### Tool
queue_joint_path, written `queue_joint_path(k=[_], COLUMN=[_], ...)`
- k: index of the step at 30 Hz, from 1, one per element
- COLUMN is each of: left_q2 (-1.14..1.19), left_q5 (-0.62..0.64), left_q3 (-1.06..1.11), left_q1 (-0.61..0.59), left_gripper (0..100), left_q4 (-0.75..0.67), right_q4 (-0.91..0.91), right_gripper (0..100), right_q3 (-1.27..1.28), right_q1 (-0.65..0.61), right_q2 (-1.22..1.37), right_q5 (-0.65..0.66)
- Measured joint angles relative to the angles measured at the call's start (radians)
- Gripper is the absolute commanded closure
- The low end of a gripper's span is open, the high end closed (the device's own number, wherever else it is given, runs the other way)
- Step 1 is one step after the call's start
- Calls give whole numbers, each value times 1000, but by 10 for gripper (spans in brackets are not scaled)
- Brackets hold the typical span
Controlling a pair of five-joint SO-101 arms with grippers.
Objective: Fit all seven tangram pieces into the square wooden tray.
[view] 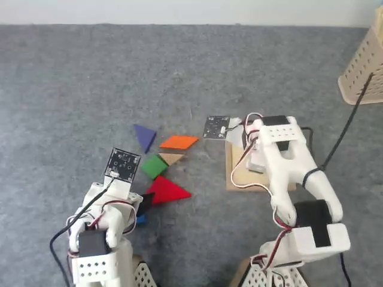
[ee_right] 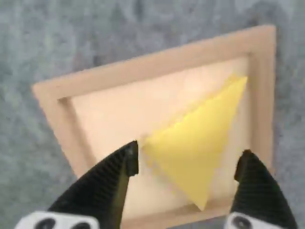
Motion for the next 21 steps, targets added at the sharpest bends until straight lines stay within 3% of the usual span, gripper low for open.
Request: queue_joint_path(k=[7,10,14,18,21], left_q2=[0,0,0,0,0], left_q5=[0,0,0,0,0], left_q3=[0,0,0,0,0], left_q1=[0,0,0,0,0], left_gripper=[647,647,647,647,647], left_q4=[0,0,0,0,0], right_q4=[0,6,126,235,207], right_gripper=[682,773,990,991,991], right_q3=[-52,-89,-172,-221,-213], right_q1=[17,46,84,84,104], right_q2=[0,0,0,0,0], right_q5=[-2,-60,-212,-463,-651])
